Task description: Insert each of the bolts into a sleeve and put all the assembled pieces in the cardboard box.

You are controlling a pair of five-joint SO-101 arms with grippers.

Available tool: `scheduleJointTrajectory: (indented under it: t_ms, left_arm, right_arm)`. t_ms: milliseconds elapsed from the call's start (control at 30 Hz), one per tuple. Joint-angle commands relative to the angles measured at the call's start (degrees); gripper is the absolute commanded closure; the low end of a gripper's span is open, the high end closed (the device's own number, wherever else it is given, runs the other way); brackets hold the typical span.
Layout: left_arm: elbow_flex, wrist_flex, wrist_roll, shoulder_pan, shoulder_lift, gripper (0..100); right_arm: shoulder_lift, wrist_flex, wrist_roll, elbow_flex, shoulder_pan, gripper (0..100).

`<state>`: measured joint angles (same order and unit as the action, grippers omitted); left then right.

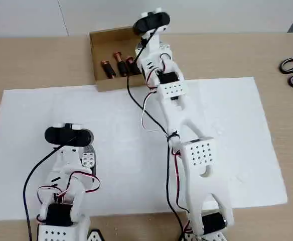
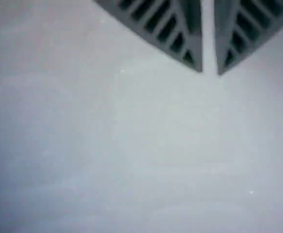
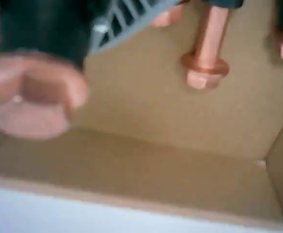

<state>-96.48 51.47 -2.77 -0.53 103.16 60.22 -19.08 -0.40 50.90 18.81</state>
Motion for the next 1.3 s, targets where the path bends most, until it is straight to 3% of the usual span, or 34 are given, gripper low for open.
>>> scheduleJointTrajectory:
  t_ms: [0, 333, 967, 1067, 1200, 1267]
  left_arm:
    - [0.31, 0.26, 0.18, -0.18, 0.97, 99]
    - [0.31, 0.26, 0.18, -0.18, 0.97, 99]
    - [0.31, 0.26, 0.18, -0.18, 0.97, 99]
    - [0.31, 0.26, 0.18, -0.18, 0.97, 99]
    - [0.31, 0.26, 0.18, -0.18, 0.97, 99]
    - [0.31, 0.26, 0.18, -0.18, 0.97, 99]
  right_arm:
    - [1.71, 3.3, -0.7, 7.56, 0.31, 99.5]
    - [11.21, 3.03, -0.7, 17.67, 0.4, 99.5]
    - [12.35, 2.95, -0.53, 17.67, 0.4, 98.6]
    - [12.35, 1.36, -0.53, 17.67, 0.4, 91.4]
    - [12.44, -8.75, -0.62, 20.31, 0.84, 77.5]
    - [12.79, -10.95, -0.7, 22.07, 1.01, 76.9]
